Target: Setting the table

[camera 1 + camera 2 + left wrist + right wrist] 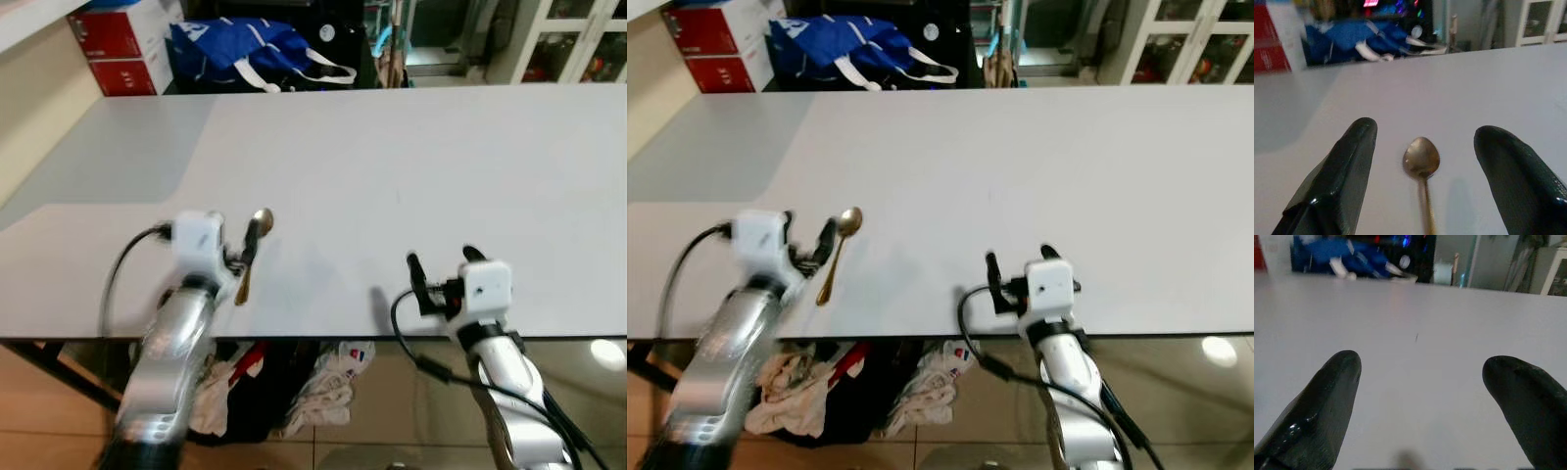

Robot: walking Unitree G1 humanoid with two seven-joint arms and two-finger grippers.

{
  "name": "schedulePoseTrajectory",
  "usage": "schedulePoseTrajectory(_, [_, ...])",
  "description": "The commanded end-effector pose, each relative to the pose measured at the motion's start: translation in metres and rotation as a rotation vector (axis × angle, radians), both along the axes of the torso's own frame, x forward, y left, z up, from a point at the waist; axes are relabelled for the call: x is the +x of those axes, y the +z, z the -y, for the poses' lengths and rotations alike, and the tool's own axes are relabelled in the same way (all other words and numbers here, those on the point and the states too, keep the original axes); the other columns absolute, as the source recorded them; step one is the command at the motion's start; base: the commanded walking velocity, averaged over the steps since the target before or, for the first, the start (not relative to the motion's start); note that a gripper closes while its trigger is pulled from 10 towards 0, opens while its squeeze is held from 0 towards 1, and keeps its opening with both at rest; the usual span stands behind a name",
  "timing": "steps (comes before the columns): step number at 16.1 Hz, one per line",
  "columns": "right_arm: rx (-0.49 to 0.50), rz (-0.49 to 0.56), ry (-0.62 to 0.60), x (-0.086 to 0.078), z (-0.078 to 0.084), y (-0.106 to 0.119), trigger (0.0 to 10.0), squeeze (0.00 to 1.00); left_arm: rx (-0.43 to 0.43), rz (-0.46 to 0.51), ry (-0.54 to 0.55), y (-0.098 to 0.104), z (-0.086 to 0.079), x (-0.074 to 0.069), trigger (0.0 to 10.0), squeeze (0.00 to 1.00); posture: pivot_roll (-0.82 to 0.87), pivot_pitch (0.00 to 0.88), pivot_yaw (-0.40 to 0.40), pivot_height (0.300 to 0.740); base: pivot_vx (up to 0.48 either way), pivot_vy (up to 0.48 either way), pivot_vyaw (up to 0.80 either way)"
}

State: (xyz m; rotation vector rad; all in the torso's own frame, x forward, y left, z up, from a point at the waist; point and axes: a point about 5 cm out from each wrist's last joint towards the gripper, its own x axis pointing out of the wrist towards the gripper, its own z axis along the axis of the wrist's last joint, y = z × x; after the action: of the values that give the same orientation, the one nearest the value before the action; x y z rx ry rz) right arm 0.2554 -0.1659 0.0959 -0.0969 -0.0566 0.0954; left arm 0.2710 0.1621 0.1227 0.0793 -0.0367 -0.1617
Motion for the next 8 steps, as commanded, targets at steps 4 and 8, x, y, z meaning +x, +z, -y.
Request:
schedulePoseTrajectory(4, [0.047,0.017,-0.064,0.003,0.012,-0.012,10.0,0.0,0.058,0.049,-0.01,-0.021,-0.003,-0.025,10.0,0.0,-0.13,0.0,0.079,0.735,0.0,0.0,0.0])
schedulePoseTrajectory(8, [0.024,0.018,-0.097,0.002,0.017,-0.014,10.0,0.0,-0.05,0.013,-0.032,-0.024,0.012,-0.01,10.0,0.0,-0.17,0.0,0.096,0.735,0.0,0.0,0.0])
